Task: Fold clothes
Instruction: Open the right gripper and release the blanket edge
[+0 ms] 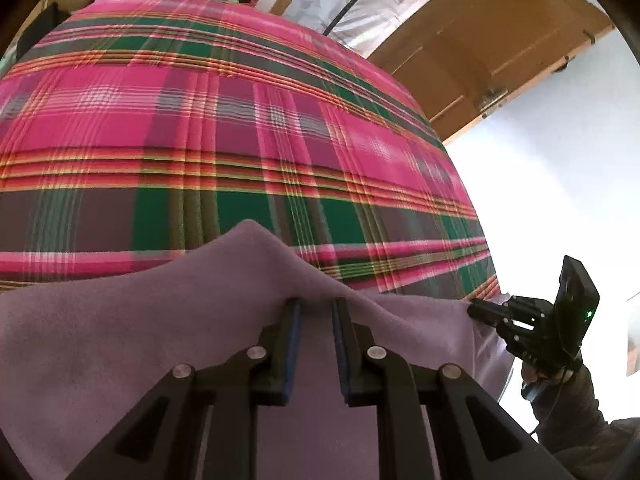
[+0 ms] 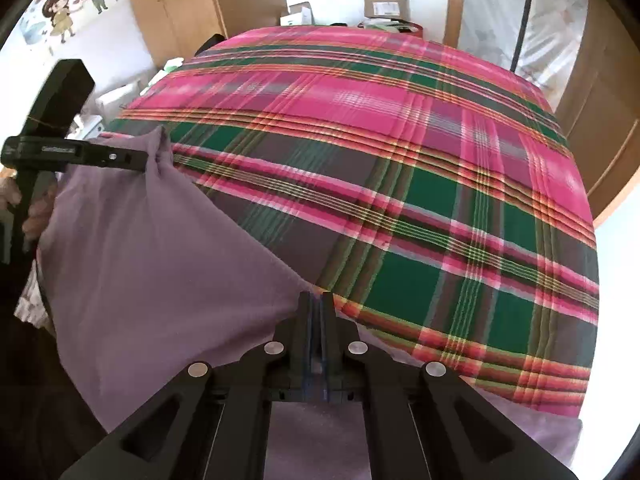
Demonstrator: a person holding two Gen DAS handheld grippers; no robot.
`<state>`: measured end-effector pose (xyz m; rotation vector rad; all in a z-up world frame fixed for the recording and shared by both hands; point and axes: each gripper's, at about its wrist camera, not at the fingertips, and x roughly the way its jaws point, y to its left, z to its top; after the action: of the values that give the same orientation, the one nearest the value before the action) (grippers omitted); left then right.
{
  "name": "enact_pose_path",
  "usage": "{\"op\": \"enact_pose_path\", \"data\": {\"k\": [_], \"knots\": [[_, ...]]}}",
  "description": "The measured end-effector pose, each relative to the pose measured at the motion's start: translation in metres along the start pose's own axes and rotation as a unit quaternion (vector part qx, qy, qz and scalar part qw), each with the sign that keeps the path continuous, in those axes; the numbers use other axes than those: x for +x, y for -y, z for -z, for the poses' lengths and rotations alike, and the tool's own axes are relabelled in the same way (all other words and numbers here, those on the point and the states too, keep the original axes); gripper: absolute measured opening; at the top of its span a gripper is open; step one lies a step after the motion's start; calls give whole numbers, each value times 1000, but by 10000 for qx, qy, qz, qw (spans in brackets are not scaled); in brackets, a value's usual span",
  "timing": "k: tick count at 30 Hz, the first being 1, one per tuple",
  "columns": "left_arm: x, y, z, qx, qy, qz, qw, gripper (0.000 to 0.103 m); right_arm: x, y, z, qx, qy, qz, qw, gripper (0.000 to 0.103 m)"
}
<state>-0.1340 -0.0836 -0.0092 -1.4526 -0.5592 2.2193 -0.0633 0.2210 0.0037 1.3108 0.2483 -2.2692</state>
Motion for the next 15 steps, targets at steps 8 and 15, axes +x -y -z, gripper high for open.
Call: {"op": "enact_pose_path", "data": {"k": [8,15], "knots": [[-8,2,7,-29,92,-52,9999,16,-43,42,22,1011,470,484,9926,15],[-21,21,28,165,121,60,9998,16,-79,81,85,1869,492,1158,9743,30]]}}
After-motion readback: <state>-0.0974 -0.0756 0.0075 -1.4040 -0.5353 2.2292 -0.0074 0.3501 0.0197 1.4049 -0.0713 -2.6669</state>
